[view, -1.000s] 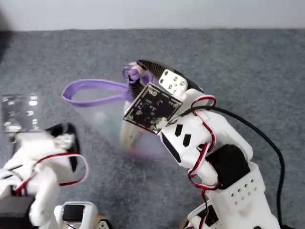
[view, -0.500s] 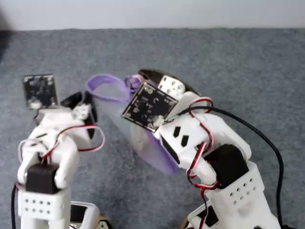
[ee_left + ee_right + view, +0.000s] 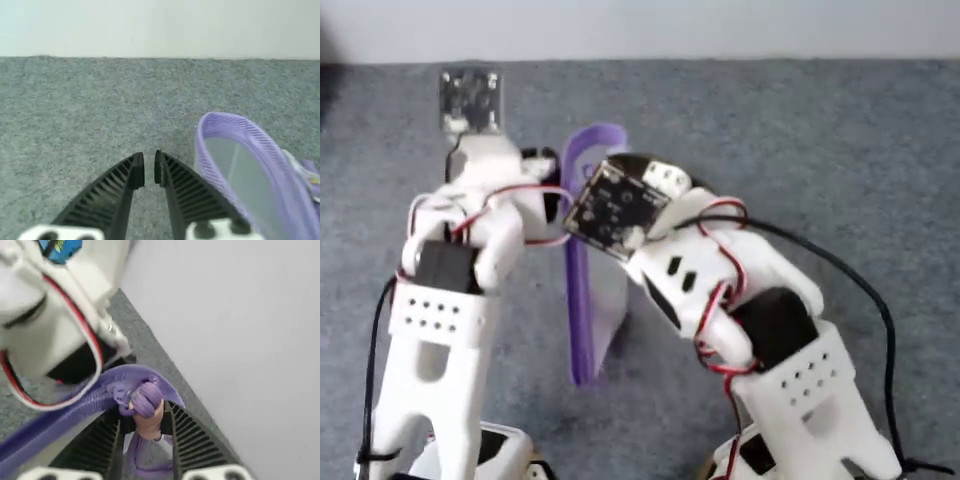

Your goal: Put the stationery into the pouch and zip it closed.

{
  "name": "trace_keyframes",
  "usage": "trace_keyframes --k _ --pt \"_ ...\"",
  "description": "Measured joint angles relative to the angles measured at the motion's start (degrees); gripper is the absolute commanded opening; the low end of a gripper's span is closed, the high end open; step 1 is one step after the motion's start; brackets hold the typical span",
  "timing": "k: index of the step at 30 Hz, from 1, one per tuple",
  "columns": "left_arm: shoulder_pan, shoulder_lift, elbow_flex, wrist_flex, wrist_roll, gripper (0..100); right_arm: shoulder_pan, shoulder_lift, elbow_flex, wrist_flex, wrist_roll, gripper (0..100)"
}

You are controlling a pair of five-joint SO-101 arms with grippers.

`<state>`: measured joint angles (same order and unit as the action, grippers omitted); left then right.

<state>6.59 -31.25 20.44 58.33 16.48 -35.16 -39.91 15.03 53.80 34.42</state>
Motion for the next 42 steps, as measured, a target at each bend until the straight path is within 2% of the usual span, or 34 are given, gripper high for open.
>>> trace_keyframes --k 5,13,23,27,33,42 --pt "-2.4 0.0 -9.1 9.3 -2.4 7 1.4 4.0 0.0 0.0 -2.9 0.8" --pt "-7.6 0.0 -24.5 23.6 -3.7 26 4.5 7.9 0.0 -4.7 -7.0 0.8" --pt "-8.4 0.0 -38.5 39.7 -3.9 34 4.6 8.2 0.0 -5.4 -7.3 0.8" --pt "-7.7 0.0 -39.0 40.6 -3.9 34 4.6 8.0 0.0 -5.4 -7.3 0.8" --pt "1.1 0.2 -38.6 40.9 -3.9 34 4.6 5.7 0.0 -5.4 -7.3 0.8" --pt "2.4 0.4 -24.6 30.5 -3.9 32 5.0 5.4 0.3 -5.4 -7.3 0.8"
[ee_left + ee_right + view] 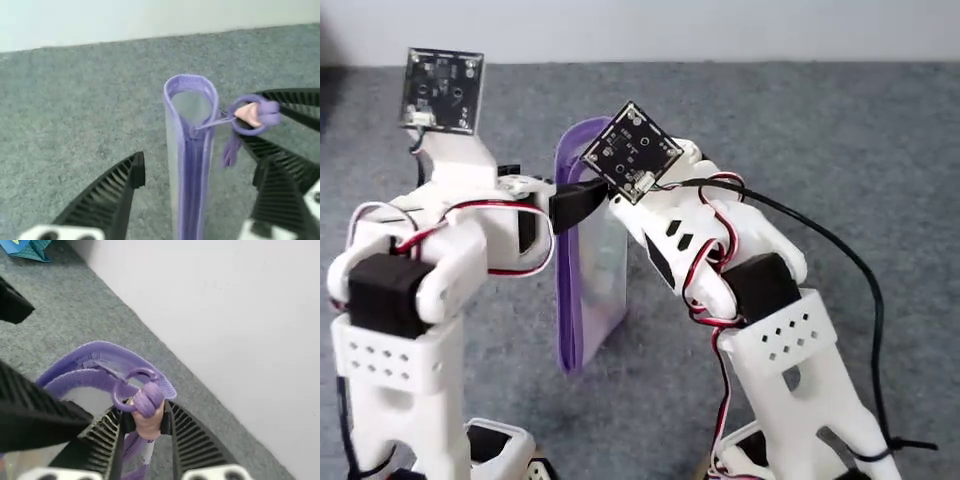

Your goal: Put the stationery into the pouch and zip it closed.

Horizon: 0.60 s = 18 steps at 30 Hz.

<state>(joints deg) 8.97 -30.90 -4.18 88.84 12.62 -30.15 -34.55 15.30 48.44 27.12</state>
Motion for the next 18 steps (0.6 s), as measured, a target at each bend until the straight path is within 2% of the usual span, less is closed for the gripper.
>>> trace_keyframes --k 3,13,18 --pt "0.0 0.0 2.5 -2.7 -0.2 30 0.0 0.0 0.0 0.0 0.0 0.8" --pt "0.0 0.0 3.7 -3.3 -2.9 29 -0.3 0.0 -0.1 0.0 0.0 0.8" --pt "0.0 0.0 8.6 -8.3 -3.0 29 -0.4 0.0 -0.1 0.0 0.0 0.8"
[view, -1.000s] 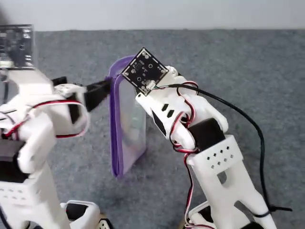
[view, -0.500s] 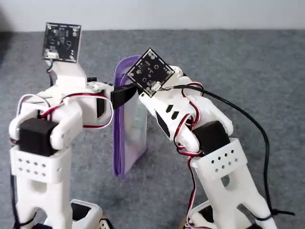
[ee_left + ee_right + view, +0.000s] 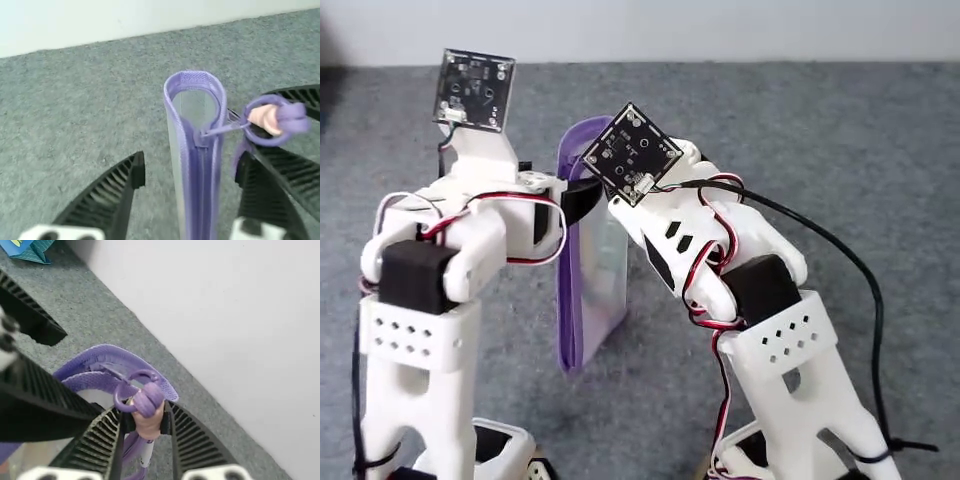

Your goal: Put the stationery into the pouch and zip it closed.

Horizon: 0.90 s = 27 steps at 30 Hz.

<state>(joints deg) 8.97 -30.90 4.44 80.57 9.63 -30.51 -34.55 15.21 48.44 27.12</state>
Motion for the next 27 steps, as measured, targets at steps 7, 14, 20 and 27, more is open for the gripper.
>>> trace_keyframes --k 7,14,20,27 --pt "0.4 0.3 4.3 -6.2 0.0 19 0.2 0.0 0.0 0.0 0.0 0.8" --pt "0.8 0.3 4.3 -6.9 0.4 1 -0.2 0.0 0.0 0.0 0.8 0.8" --pt "0.8 0.3 3.1 -5.9 0.4 1 -0.2 0.0 0.0 0.0 0.8 0.8" --pt "0.8 0.3 -4.9 4.1 0.0 1 -0.2 0.0 0.0 -0.6 0.8 0.8"
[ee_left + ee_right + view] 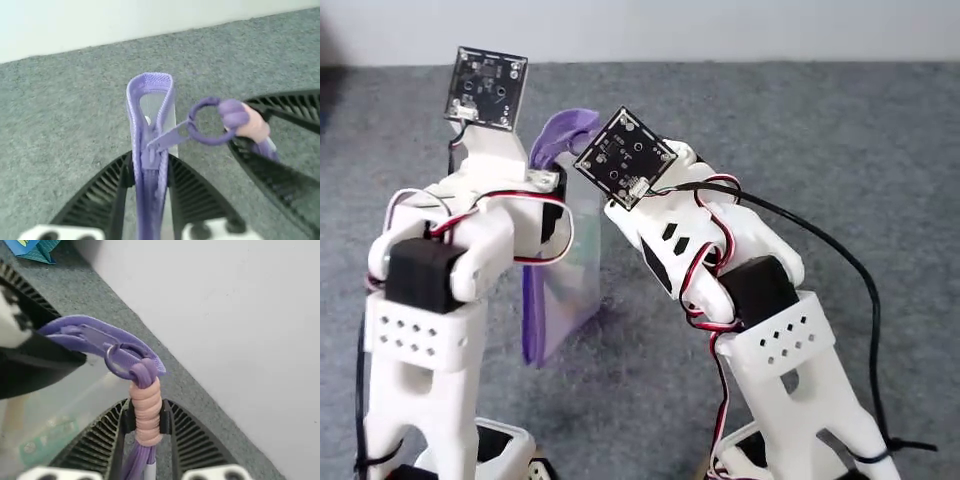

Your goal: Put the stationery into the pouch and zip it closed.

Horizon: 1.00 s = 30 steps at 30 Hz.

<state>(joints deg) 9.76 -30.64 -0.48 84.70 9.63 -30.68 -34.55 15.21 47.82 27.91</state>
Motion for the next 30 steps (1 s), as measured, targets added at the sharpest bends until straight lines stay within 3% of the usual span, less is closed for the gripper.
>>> trace_keyframes --k 15,30 --pt "0.4 0.3 -17.6 14.1 0.0 1 3.6 -1.8 12.5 -18.1 3.2 0.8" --pt "3.2 0.3 -29.1 15.0 0.0 1 10.3 0.1 17.6 -24.0 3.3 0.8"
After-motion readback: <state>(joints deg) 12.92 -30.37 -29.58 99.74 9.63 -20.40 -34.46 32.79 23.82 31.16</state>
